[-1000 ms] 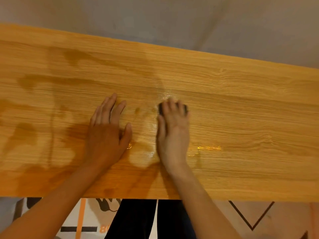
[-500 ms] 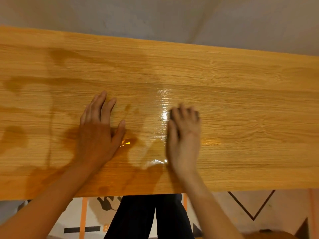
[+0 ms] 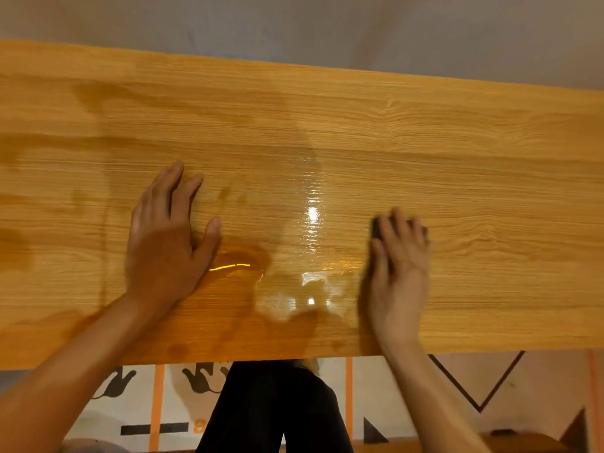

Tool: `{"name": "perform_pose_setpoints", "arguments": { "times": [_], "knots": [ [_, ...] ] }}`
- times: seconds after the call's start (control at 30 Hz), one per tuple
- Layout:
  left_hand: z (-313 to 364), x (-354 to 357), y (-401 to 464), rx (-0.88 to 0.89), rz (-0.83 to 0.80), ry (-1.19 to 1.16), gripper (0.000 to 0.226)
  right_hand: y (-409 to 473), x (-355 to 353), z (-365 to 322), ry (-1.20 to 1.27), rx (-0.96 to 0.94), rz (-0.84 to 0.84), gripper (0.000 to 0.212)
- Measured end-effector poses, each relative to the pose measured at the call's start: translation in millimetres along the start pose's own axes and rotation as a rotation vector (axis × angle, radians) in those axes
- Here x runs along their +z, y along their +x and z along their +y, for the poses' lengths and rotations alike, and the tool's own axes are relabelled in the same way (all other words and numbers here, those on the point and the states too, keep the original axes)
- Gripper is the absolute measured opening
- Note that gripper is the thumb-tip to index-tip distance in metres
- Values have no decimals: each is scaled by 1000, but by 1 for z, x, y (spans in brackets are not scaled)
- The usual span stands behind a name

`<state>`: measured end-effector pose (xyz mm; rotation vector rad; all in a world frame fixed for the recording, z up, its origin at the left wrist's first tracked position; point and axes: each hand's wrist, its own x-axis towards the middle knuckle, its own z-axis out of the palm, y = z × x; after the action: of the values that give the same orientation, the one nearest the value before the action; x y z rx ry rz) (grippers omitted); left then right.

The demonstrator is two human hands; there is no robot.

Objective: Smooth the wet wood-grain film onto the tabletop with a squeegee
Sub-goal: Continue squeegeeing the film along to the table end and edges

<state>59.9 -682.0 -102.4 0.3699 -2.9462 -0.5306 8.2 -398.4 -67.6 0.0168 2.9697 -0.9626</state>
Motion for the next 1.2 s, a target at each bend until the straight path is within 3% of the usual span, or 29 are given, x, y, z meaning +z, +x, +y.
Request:
{"name": "perform_pose_setpoints", "arguments": {
  "times": [0.13, 0.23, 0.3, 0.4, 0.5, 0.57, 0.7, 0.83, 0.9, 1.03, 1.13, 1.2],
  "knots": [
    [-1, 1, 0, 50, 33, 5, 59, -31, 52, -63, -37, -336, -234, 50],
    [0, 2, -2, 57, 46, 3, 58, -29, 41, -50, -55, -501, -370, 54],
    [0, 2, -2, 57, 49, -11, 58, -19, 13, -13, -74, -431, -335, 47],
    [1, 1, -2, 32, 33, -37, 60, -10, -33, 40, -18, -124, -150, 40],
    [2, -3, -4, -10, -6, -98, 61, -19, -30, 34, 25, 82, -22, 39],
    [2, -7, -7, -11, -20, -160, 58, -30, -4, 2, -5, -4, -31, 38],
    [7, -18, -33, -22, -3, -159, 51, -63, 61, -67, -162, -272, -225, 49],
    [6, -22, -65, -40, -25, -128, 51, -62, 51, -55, -174, -449, -343, 52],
    [5, -19, -72, -49, -24, -117, 53, -51, 20, -19, -77, -394, -341, 44],
    [5, -10, -74, -39, 31, -74, 53, -36, -37, 43, -41, -92, -161, 44],
    [2, -8, -70, -81, 41, -78, 53, -44, -30, 33, -12, 43, -77, 45],
    [-1, -7, -71, -79, 37, -69, 53, -57, -4, 3, -44, -25, -74, 46]
  ]
}}
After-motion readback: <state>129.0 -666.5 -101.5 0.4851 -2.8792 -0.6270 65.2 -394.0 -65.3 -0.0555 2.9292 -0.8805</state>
